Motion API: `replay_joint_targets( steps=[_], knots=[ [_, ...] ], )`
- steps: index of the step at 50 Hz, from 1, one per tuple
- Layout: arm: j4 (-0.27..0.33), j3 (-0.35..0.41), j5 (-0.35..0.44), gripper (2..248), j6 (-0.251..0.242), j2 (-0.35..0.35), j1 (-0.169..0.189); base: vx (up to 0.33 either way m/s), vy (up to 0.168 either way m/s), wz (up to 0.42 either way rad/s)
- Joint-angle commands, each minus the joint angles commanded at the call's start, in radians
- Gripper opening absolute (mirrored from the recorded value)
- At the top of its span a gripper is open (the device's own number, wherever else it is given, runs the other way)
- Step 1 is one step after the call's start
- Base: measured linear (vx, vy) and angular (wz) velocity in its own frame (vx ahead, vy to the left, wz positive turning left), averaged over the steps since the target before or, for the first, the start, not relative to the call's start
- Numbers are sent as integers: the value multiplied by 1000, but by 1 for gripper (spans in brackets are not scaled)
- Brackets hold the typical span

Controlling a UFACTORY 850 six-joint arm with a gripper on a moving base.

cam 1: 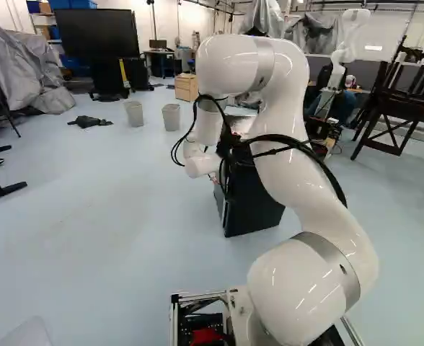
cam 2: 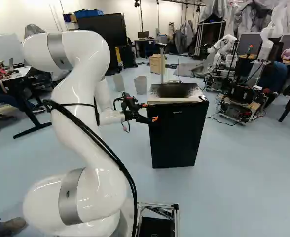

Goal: Grab a drink from the fridge

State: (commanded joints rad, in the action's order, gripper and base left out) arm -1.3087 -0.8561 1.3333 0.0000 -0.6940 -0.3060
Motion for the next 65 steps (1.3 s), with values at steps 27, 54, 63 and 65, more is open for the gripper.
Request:
replay_joint_targets(
  steps=[27, 54, 63, 65],
  knots=[
    [0, 165, 0, 247, 0, 89, -23, 0, 0, 0],
    [0, 326, 18, 247, 0, 174, -52, 0, 0, 0],
    [0, 378, 26, 247, 0, 202, -60, 0, 0, 0],
    [0, 389, 28, 247, 0, 208, -61, 0, 0, 0]
  ],
)
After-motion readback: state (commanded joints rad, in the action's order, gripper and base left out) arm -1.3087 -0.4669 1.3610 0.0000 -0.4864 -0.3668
